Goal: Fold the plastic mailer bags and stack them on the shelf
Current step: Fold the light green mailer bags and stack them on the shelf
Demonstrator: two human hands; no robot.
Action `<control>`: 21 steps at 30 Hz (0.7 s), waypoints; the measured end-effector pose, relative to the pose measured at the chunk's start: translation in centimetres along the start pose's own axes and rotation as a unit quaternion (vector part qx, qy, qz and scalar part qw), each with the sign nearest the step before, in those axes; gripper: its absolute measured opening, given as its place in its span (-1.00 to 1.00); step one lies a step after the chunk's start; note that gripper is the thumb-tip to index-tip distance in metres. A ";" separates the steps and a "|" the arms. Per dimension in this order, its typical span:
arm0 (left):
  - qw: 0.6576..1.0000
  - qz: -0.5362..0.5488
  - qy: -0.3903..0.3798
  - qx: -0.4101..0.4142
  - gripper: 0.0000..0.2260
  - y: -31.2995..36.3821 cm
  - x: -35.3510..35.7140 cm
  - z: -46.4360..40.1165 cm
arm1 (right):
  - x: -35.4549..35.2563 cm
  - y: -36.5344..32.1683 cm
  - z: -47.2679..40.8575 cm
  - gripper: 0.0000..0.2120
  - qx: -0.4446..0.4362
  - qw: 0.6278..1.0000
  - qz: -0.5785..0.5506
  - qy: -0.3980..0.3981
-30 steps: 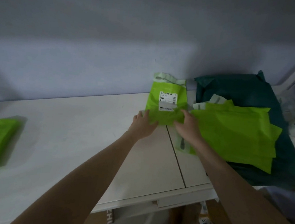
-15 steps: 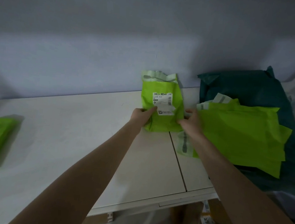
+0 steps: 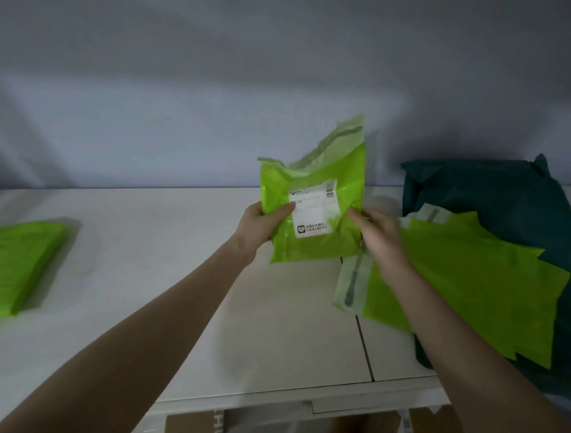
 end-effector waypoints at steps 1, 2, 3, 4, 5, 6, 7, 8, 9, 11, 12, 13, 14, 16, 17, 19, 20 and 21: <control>1.000 0.001 0.001 0.005 -0.77 0.3 -0.5 0.2 | 0.2 -0.5 0.0 -0.85 -0.021 1.000 0.007 -0.005; 1.000 0.004 0.000 0.008 -0.78 0.5 -0.9 0.4 | 0.4 -0.9 0.1 -0.79 -0.043 0.999 0.014 -0.009; 1.000 0.011 -0.002 0.008 -0.80 0.7 -1.3 0.6 | 0.7 -1.4 0.2 -0.73 -0.063 0.998 0.020 -0.011; 1.000 0.019 -0.008 0.009 -0.83 1.0 -1.5 0.8 | 1.0 -1.8 0.3 -0.69 -0.079 0.997 0.023 -0.011; 1.000 0.024 -0.013 0.010 -0.84 1.2 -1.8 1.0 | 1.3 -2.3 0.5 -0.67 -0.097 0.995 0.022 -0.006; 1.000 0.025 -0.012 0.013 -0.82 1.4 -2.1 1.1 | 1.5 -2.8 0.7 -0.66 -0.118 0.993 0.021 -0.001; 1.000 0.022 -0.003 0.017 -0.78 1.6 -2.5 1.3 | 1.8 -3.3 1.0 -0.65 -0.142 0.989 0.024 0.006; 1.000 0.015 0.012 0.023 -0.75 1.8 -2.9 1.4 | 2.0 -3.7 1.2 -0.65 -0.164 0.986 0.033 0.010; 0.999 0.010 0.026 0.030 -0.73 2.0 -3.4 1.5 | 2.3 -4.0 1.4 -0.67 -0.180 0.983 0.043 0.013; 0.998 0.010 0.043 0.044 -0.78 2.4 -4.0 1.9 | 3.1 -4.2 2.0 -0.70 -0.191 0.979 0.064 0.011; 0.998 0.012 0.046 0.049 -0.81 2.4 -4.3 2.2 | 3.5 -4.2 2.2 -0.70 -0.188 0.980 0.071 0.009; 0.997 0.012 0.049 0.053 -0.83 2.3 -4.6 2.4 | 3.7 -4.1 2.5 -0.70 -0.181 0.981 0.070 0.007; 0.997 0.012 0.055 0.056 -0.84 2.2 -4.9 2.5 | 3.9 -4.0 2.7 -0.70 -0.167 0.984 0.065 0.005; 0.996 0.010 0.073 0.059 -0.84 1.9 -5.8 2.7 | 4.2 -3.0 3.1 -0.73 -0.141 0.988 0.060 -0.005; 0.995 0.013 0.082 0.058 -0.85 1.7 -6.2 2.7 | 4.3 -2.2 3.4 -0.76 -0.136 0.988 0.068 -0.009; 0.994 0.022 0.093 0.056 -0.87 1.5 -6.9 2.7 | 4.4 -0.1 4.2 -0.80 -0.150 0.980 0.132 -0.028; 0.994 0.021 0.094 0.057 -0.87 1.4 -7.1 2.8 | 4.6 0.9 4.8 -0.74 -0.154 0.973 0.167 -0.051; 0.994 0.013 0.095 0.057 -0.86 1.3 -7.1 2.9 | 4.8 1.9 5.3 -0.67 -0.144 0.968 0.190 -0.079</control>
Point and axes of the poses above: each hand's wrist, its own z-axis away from the middle knuckle, its own x-axis out of the palm, y = z × x, the point moved 6 cm from there along -z, towards the middle knuckle, and after that the axes turned 7 degrees about y, right-handed, at the moved point
